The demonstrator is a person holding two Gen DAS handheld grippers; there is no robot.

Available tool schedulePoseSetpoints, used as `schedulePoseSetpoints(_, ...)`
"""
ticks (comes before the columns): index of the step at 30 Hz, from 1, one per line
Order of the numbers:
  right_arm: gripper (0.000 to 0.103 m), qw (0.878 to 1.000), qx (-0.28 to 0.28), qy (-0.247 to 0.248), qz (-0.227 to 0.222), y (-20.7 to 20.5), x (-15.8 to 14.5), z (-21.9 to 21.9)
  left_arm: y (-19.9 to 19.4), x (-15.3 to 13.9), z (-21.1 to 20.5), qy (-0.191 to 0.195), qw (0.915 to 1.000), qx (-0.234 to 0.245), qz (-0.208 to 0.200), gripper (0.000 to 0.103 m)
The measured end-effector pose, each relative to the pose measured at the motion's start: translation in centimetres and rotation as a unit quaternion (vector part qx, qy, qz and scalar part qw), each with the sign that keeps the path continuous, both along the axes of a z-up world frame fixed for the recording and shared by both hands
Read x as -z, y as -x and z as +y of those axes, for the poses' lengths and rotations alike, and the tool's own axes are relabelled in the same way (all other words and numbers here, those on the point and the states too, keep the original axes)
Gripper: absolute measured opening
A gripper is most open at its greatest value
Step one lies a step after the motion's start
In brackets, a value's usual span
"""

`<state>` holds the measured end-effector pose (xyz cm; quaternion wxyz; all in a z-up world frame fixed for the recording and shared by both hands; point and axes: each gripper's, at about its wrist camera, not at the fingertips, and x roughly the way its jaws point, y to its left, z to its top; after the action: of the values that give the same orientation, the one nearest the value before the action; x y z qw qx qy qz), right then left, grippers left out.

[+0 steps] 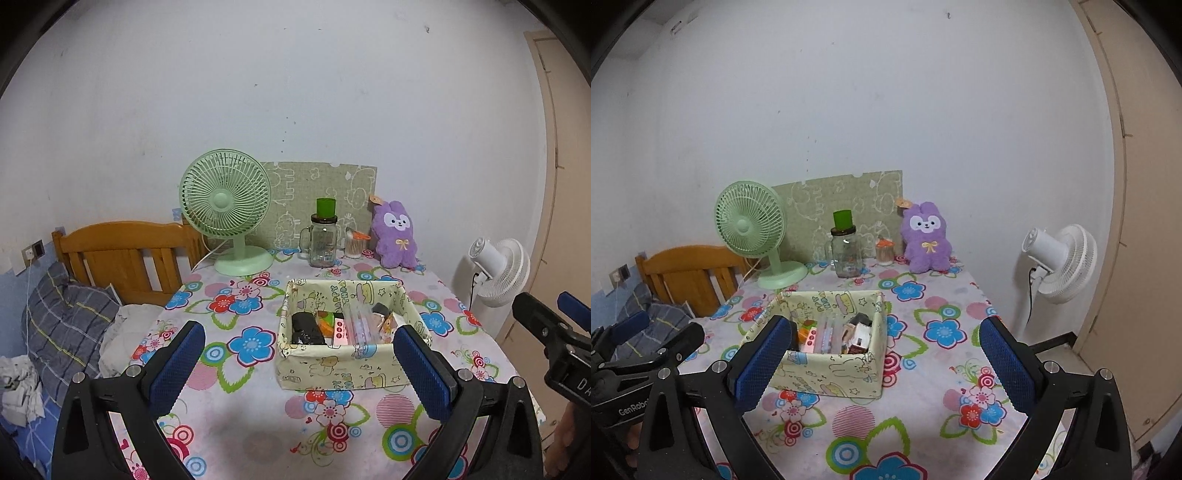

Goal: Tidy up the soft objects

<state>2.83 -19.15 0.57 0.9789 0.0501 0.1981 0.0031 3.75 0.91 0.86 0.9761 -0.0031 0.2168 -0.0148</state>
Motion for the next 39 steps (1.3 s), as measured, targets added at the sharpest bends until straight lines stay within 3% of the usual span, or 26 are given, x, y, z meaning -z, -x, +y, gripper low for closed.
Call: schedulePoseSetpoints(39,0.103,1.0,0.002,-0.005,0.017,-0.7,1.2,0.1,0.2,0.6,-0.1,0.016,0.9998,0.009,0.005,0.103)
